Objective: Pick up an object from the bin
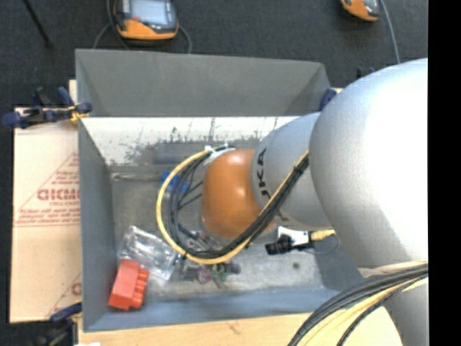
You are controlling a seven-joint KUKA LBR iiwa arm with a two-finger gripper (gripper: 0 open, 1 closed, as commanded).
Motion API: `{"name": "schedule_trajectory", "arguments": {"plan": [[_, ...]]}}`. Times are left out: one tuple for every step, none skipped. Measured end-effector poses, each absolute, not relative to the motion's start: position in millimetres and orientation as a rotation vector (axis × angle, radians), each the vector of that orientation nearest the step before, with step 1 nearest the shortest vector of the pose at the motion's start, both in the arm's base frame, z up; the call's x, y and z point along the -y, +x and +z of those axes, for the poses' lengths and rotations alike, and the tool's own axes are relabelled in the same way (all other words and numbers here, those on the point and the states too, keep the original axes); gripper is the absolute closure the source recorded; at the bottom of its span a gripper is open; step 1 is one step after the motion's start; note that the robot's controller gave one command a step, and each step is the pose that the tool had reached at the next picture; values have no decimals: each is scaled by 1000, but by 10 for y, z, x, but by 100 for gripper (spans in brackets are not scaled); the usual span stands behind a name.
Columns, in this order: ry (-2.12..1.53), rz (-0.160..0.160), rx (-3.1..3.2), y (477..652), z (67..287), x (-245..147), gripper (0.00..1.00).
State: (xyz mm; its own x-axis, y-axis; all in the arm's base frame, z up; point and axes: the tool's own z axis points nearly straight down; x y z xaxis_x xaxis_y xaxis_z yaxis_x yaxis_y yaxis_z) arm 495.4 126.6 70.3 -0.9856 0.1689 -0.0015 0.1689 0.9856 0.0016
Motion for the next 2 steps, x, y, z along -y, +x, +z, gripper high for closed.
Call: {"name": "schedule_trajectory", "arguments": {"plan": [[270,3,-3128,4954,703,-1265,100],[273,3,-3128,4953,703,-1265,100]]}}
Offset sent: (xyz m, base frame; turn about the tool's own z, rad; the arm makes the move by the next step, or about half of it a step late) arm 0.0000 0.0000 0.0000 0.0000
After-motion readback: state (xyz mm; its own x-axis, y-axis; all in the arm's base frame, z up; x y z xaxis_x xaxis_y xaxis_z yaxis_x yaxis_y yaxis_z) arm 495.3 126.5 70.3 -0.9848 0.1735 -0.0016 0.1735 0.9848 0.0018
